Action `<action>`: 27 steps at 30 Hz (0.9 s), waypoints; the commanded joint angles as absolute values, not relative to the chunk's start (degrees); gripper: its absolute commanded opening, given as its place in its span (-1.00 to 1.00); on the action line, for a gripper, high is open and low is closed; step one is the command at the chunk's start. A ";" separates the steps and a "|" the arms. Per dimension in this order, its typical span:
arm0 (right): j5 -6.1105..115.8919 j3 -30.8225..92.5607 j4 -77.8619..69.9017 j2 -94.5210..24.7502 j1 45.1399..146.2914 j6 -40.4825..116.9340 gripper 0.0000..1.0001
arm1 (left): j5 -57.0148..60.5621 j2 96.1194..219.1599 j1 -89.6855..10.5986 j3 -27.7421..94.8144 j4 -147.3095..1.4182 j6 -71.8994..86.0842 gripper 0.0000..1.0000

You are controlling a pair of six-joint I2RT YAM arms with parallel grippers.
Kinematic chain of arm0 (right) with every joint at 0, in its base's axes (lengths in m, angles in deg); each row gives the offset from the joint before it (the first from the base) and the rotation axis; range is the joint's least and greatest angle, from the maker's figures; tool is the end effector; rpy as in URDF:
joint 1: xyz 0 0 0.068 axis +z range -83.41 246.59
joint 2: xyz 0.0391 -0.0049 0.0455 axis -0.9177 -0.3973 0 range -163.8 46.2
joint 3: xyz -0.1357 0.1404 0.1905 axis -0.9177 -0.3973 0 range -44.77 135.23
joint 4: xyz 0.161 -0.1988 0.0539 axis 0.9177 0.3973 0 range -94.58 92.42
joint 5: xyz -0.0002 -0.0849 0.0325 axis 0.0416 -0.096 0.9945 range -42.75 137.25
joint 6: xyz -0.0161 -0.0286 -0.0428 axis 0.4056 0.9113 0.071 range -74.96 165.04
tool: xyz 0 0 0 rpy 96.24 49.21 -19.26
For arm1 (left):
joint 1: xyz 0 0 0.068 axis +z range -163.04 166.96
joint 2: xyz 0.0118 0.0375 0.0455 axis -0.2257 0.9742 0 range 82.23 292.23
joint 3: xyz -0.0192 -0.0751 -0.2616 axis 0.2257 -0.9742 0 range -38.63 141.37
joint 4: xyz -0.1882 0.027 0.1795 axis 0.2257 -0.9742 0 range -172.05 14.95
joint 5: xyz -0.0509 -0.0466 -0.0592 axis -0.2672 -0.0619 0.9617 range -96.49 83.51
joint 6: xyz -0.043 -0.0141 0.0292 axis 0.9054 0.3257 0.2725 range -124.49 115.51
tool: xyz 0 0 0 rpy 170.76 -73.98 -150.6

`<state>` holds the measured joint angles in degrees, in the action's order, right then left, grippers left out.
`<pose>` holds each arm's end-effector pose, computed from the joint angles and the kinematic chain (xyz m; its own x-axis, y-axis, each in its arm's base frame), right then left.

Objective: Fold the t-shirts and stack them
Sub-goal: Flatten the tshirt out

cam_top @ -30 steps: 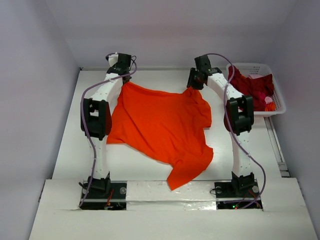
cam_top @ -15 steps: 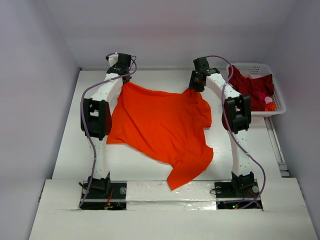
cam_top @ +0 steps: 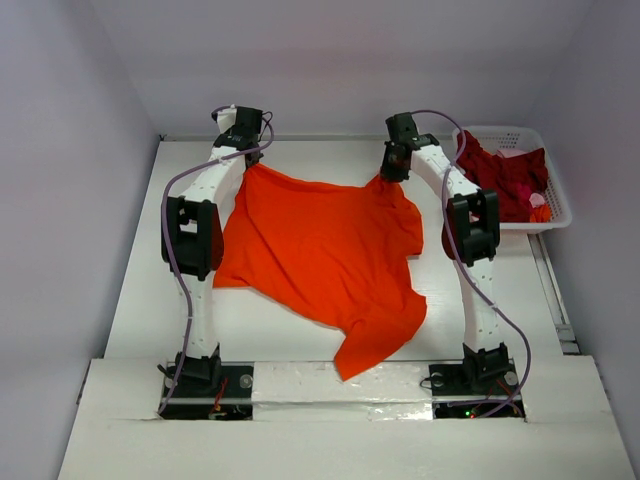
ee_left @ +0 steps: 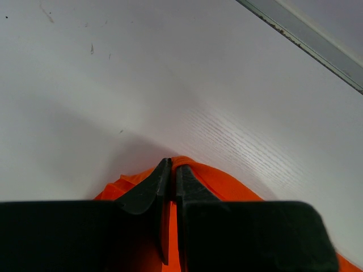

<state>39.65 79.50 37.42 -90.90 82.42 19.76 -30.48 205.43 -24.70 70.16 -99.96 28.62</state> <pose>0.5098 0.1397 0.2080 -0.7953 0.2145 -0.5670 0.1576 0.9763 0.1483 0.4918 -0.0868 0.2642 -0.4523 -0.4162 -0.7887 -0.4423 0.8727 -0.2069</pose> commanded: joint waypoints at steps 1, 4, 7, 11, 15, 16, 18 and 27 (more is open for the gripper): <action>38.72 81.80 37.35 -91.62 82.85 19.90 -0.56 | -30.83 202.73 -24.73 70.70 -99.22 28.38 -1.00; 38.99 81.89 37.35 -91.88 82.85 19.99 -0.57 | -30.75 202.73 -24.73 70.79 -99.22 28.47 -1.00; 39.78 82.41 37.52 -92.14 82.85 19.99 -0.49 | -30.75 202.82 -24.73 70.88 -99.22 28.47 -1.00; 40.31 82.94 37.88 -92.50 82.85 20.08 -0.38 | -30.66 202.82 -24.73 70.97 -99.22 28.38 -1.00; 40.48 83.20 37.96 -92.76 82.85 20.17 -0.25 | -30.57 203.00 -24.73 70.88 -99.22 28.38 -1.00; 40.48 83.38 38.14 -92.85 82.85 20.17 -0.25 | -30.57 203.00 -24.73 70.97 -99.22 28.47 -1.00; 40.57 84.17 38.49 -93.11 82.85 20.17 -0.25 | -30.48 203.17 -24.73 70.97 -99.22 28.47 -1.00; 39.34 85.76 39.99 -93.90 82.85 19.55 -1.00 | -30.83 203.17 -24.73 71.05 -99.31 28.30 -1.00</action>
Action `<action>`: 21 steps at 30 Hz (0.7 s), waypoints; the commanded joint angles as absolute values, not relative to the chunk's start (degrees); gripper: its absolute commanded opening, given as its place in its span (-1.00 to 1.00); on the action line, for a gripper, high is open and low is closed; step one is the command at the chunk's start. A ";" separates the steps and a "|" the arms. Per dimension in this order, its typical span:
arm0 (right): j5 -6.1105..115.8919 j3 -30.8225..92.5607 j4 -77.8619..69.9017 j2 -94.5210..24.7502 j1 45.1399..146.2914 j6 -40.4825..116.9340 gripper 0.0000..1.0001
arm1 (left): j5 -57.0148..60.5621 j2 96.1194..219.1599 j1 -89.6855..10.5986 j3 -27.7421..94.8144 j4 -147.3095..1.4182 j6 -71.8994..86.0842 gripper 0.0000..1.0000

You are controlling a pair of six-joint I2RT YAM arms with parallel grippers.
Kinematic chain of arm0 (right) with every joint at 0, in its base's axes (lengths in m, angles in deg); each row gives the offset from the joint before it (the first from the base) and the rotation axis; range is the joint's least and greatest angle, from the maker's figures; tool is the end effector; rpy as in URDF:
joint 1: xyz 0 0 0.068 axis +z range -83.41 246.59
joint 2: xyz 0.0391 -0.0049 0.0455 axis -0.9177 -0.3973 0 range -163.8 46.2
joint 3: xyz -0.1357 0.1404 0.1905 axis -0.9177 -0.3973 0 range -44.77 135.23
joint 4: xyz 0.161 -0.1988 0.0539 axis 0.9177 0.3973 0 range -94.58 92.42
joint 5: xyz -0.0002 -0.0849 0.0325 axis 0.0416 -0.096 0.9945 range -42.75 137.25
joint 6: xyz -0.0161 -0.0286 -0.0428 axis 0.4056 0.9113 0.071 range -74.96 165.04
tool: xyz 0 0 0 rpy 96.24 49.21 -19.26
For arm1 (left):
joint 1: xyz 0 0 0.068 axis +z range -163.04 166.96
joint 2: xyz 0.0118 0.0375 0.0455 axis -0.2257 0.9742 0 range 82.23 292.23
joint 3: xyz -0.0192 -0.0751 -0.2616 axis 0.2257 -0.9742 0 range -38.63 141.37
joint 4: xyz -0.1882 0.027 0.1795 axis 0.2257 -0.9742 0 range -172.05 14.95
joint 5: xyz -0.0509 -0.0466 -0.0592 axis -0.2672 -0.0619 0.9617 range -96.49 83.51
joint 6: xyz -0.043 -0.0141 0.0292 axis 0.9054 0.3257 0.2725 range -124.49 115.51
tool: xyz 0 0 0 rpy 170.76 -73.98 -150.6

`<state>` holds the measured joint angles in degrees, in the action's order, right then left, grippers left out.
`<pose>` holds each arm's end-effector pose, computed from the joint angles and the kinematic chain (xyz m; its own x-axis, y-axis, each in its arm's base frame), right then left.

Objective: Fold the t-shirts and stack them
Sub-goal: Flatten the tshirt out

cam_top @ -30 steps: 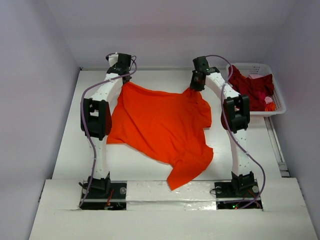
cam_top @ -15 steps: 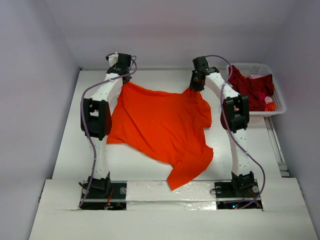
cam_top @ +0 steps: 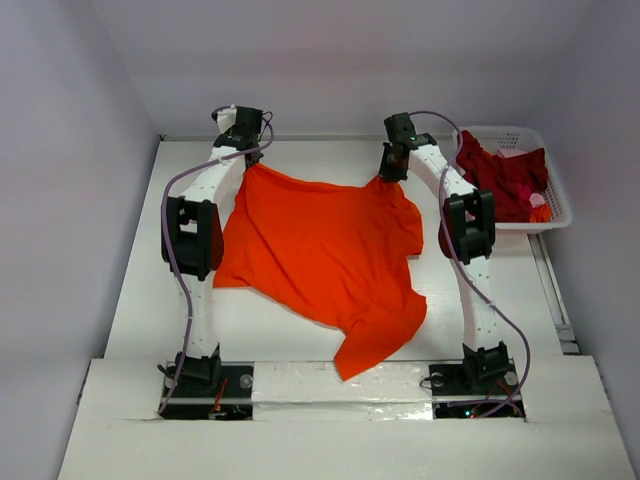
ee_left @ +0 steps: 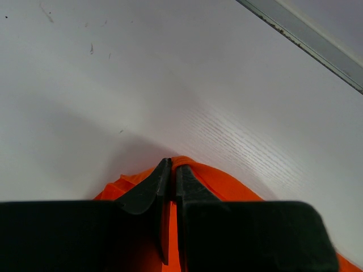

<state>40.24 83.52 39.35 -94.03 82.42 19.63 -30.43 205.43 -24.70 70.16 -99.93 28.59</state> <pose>0.5172 0.1422 0.1999 -0.8072 0.2138 -0.5502 0.1566 0.9763 0.1496 0.4918 -0.0868 0.2642 -0.4525 -0.4160 -0.7888 -0.4414 0.8731 -0.2072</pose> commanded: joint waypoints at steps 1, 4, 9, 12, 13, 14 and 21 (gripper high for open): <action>39.08 85.49 39.64 -93.82 82.85 19.47 -1.00 | -31.01 203.17 -24.73 71.05 -99.31 28.30 -1.00; 38.29 84.62 39.29 -93.11 82.85 19.55 -1.00 | -31.89 203.43 -24.73 71.32 -99.57 28.21 -1.00; 36.09 81.98 37.88 -90.30 82.85 19.03 -1.00 | -32.24 204.31 -24.21 72.20 -100.63 29.26 -1.00; 35.04 79.87 36.82 -87.23 82.32 18.06 -1.00 | -32.15 204.23 -23.68 72.20 -100.71 29.44 -1.00; 34.86 79.25 36.04 -85.57 81.71 17.80 -1.00 | -32.15 204.23 -23.68 72.20 -100.63 29.44 -1.00; 34.42 78.29 35.77 -84.86 81.01 17.19 -1.00 | -32.06 204.31 -23.68 72.20 -100.63 29.44 -1.00; 33.37 75.30 34.54 -80.38 78.46 16.21 -1.00 | -31.19 204.58 -23.15 72.02 -100.63 29.61 -1.00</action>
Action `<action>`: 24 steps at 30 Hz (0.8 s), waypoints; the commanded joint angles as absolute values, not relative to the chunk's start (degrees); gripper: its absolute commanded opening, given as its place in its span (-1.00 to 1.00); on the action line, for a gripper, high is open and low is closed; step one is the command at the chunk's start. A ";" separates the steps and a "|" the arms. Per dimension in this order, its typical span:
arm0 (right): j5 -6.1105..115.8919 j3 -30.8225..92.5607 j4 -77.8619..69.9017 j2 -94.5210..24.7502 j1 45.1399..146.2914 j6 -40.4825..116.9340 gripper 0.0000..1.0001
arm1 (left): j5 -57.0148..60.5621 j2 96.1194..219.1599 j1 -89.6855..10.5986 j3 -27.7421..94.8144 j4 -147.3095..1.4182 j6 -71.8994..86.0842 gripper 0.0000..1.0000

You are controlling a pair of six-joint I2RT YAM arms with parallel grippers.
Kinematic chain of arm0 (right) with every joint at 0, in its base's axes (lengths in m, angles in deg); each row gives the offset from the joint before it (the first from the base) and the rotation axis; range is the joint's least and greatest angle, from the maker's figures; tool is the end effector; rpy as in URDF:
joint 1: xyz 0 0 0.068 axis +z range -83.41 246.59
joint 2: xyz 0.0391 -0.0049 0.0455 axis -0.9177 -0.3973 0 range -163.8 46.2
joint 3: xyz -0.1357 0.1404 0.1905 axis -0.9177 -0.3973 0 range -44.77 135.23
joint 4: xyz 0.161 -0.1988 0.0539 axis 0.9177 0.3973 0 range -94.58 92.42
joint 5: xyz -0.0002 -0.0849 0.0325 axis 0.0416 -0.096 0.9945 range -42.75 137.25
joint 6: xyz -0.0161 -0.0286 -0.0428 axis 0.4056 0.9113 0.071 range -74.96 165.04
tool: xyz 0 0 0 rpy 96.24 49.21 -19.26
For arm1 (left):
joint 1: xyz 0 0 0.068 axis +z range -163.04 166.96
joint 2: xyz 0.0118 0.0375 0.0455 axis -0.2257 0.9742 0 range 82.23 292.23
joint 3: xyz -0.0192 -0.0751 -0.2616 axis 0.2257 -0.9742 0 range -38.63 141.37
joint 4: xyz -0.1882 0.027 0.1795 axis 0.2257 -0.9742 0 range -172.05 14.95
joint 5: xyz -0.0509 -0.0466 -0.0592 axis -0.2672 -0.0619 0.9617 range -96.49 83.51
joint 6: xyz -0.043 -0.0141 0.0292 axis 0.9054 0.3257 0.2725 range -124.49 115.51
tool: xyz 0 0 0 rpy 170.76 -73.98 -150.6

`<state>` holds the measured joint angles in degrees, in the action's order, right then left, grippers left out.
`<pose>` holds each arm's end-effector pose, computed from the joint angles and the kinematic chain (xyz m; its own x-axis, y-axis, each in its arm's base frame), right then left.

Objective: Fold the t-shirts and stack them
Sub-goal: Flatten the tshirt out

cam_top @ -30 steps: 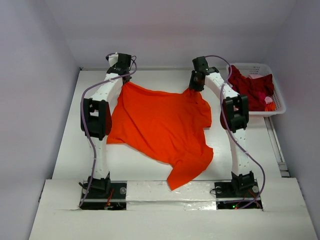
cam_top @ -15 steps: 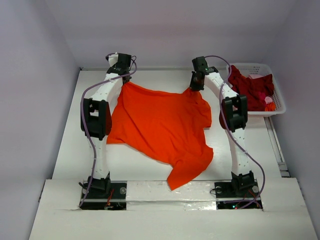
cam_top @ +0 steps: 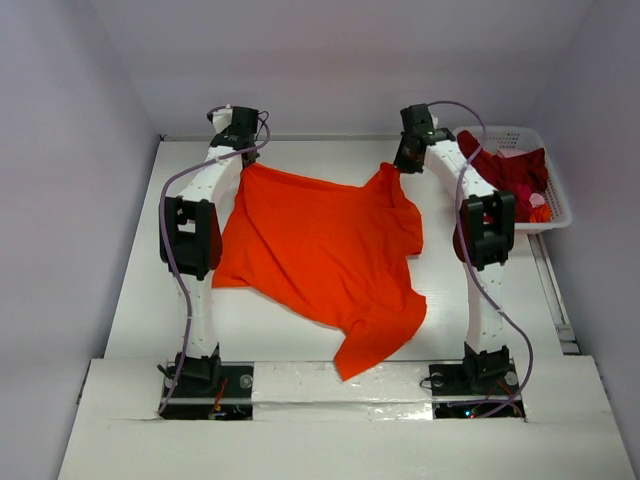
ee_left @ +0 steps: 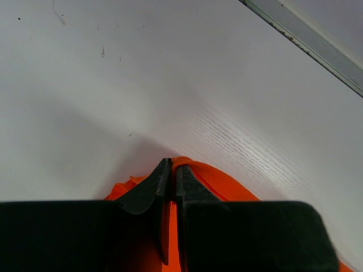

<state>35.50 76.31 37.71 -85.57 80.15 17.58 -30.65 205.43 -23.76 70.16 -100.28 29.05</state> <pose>0.5006 0.1134 0.2370 -0.7396 0.2860 -0.6093 0.2599 0.9564 0.1335 0.4927 -0.0785 0.2637 -0.4451 -0.4288 -0.7861 -0.4630 0.8616 -0.2079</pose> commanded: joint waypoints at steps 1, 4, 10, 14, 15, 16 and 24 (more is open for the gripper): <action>33.01 74.77 33.93 -79.85 78.45 15.95 -1.00 | -31.18 204.58 -23.15 72.02 -100.63 29.61 -1.00; 32.40 73.19 32.78 -77.91 77.93 15.69 -1.00 | -31.36 204.49 -23.15 71.85 -100.54 29.61 -1.00; 35.02 74.85 33.91 -79.13 77.93 15.86 -1.00 | -31.10 205.28 -23.15 71.84 -100.10 29.53 -1.00; 37.58 73.63 32.61 -78.97 77.93 15.60 -1.00 | -31.01 207.12 -22.62 72.28 -99.57 29.44 -0.62; 37.49 72.49 32.34 -78.79 77.93 15.68 -1.00 | -31.10 207.39 -22.62 72.37 -99.40 29.35 -0.53; 37.32 72.13 31.99 -78.61 77.93 15.86 -1.00 | -30.92 207.74 -22.62 72.63 -98.87 29.26 -0.44; 38.46 70.90 31.11 -78.17 77.93 16.39 -1.00 | -28.73 211.61 -20.96 73.78 -95.72 29.17 0.50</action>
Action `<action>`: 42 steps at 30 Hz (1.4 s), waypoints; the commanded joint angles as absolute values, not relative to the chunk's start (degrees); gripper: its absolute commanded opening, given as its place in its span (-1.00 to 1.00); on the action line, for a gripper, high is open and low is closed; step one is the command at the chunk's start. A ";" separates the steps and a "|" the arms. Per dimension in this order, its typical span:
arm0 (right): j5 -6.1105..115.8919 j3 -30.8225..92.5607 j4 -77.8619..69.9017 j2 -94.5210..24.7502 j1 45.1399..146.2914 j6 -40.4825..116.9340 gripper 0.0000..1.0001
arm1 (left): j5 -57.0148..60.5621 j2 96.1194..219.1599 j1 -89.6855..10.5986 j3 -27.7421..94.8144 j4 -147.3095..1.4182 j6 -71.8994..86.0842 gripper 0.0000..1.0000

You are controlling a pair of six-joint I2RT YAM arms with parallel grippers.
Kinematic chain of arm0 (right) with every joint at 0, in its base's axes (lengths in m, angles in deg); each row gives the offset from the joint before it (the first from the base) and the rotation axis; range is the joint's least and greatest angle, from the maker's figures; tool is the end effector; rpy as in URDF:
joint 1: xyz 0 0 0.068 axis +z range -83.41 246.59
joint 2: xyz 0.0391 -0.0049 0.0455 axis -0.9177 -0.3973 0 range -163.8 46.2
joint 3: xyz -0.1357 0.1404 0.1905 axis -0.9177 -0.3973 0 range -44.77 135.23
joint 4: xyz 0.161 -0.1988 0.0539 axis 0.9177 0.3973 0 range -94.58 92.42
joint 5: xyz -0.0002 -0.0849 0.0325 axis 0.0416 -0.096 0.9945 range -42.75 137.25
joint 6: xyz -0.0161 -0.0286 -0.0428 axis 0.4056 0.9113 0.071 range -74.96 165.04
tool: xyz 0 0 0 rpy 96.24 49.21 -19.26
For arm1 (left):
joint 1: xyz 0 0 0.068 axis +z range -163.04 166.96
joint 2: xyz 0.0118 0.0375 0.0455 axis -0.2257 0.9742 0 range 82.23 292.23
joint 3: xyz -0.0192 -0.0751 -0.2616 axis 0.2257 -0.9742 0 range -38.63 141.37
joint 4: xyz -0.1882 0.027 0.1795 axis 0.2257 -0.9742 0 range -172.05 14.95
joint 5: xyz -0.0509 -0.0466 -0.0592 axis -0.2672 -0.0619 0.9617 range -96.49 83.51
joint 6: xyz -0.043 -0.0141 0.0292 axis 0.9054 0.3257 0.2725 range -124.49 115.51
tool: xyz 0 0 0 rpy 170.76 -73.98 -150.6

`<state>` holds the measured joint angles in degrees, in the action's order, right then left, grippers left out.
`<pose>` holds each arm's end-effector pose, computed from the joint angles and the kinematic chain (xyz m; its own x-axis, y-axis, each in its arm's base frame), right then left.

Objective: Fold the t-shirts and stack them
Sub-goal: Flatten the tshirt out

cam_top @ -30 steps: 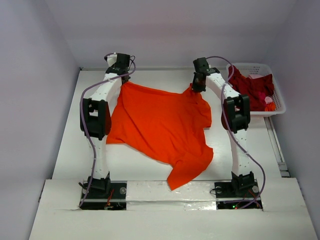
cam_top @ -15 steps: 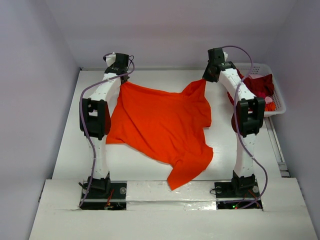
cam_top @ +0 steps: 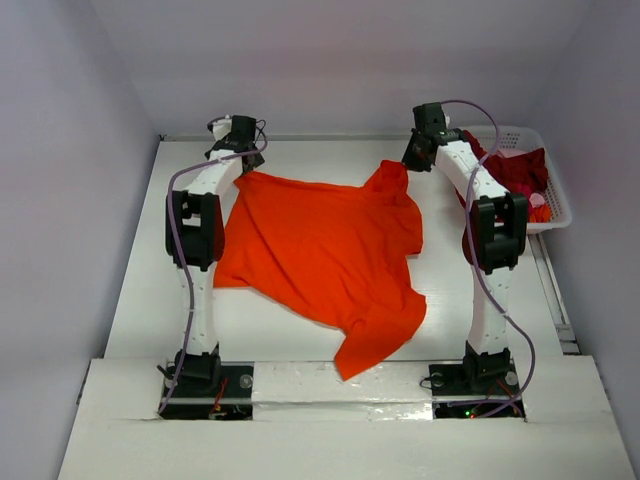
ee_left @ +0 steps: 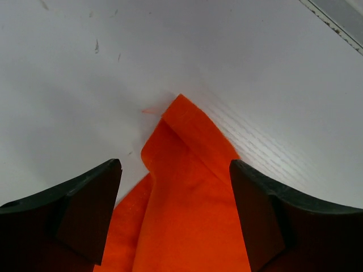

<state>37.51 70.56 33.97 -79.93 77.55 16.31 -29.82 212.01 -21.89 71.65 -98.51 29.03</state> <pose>0.4906 0.0889 0.2570 -0.6912 0.3487 -0.6330 0.2885 0.9362 0.2007 0.5140 -0.0658 0.2186 -0.4812 -0.4383 -0.7592 -0.4928 0.8515 -0.1792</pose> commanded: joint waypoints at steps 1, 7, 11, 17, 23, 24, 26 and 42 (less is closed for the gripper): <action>38.37 71.07 31.28 -78.17 77.93 16.39 -1.00 | -27.94 211.61 -20.95 72.82 -94.75 29.17 0.50; 38.90 70.64 30.76 -78.08 77.93 16.39 -1.00 | -22.49 213.10 -18.59 73.16 -91.31 29.96 0.46; 38.55 70.20 30.58 -77.91 77.93 16.56 -1.00 | -20.82 215.12 -16.57 75.80 -92.28 30.49 0.22; 39.07 70.99 30.67 -78.17 77.93 16.48 -1.00 | -18.45 216.61 -16.03 76.59 -91.84 30.14 0.04; 38.73 70.46 30.58 -77.82 77.93 16.56 -1.00 | -15.90 217.76 -16.03 76.07 -90.43 29.97 0.04; 38.81 70.29 30.41 -77.73 77.93 16.65 -1.00 | -14.85 217.67 -15.51 75.80 -89.47 29.88 0.04; 38.90 70.20 30.23 -77.82 77.93 16.65 -1.00 | -13.61 217.59 -15.50 75.28 -88.24 29.70 0.04; 39.69 71.51 30.40 -78.17 77.93 16.56 -1.00 | -14.66 219.52 -14.98 77.21 -88.76 30.76 -0.09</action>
<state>39.22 70.56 32.29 -79.93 77.55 16.31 -13.54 219.94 -15.44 74.31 -88.26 30.12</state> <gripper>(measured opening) 0.012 0.466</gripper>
